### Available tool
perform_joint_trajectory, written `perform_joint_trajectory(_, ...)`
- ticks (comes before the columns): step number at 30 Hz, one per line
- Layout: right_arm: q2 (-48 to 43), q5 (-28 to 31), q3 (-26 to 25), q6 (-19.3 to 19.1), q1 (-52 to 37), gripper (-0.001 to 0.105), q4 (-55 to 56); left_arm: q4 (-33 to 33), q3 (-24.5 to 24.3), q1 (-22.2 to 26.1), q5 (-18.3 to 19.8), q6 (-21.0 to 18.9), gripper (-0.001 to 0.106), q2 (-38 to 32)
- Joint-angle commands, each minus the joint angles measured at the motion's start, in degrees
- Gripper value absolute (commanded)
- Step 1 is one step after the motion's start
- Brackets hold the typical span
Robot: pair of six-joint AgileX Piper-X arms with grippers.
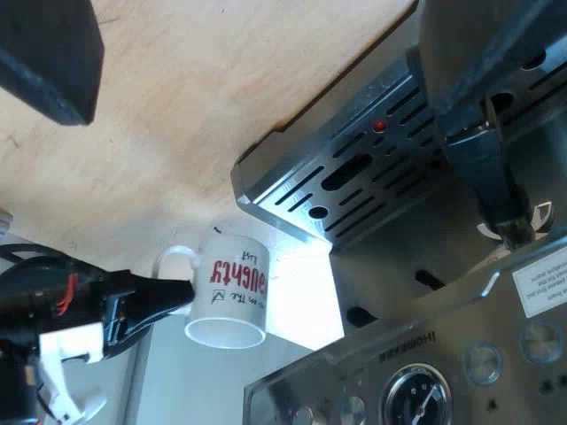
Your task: Place mug into machine
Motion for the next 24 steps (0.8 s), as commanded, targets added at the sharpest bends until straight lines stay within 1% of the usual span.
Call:
perform_joint_trajectory(1,-5.39,-0.55,-0.36,-2.02,-0.04,0.000,3.99,-1.05,-0.43,-0.22,0.00,-0.22,0.079,-0.13)
perform_joint_trajectory(4,-10.06,-0.26,-0.36,-3.34,-0.04,0.000,8.82,-1.05,-0.43,-0.22,0.00,-0.22,0.079,-0.13)
perform_joint_trajectory(16,-30.24,-0.39,-0.36,-3.34,-0.04,0.000,28.26,-1.05,-0.43,-0.22,0.00,-0.22,0.079,-0.13)
perform_joint_trajectory(24,-41.54,-0.90,-1.47,-3.34,-0.04,0.000,39.81,-1.05,-0.43,-0.22,0.00,-0.22,0.079,-0.13)
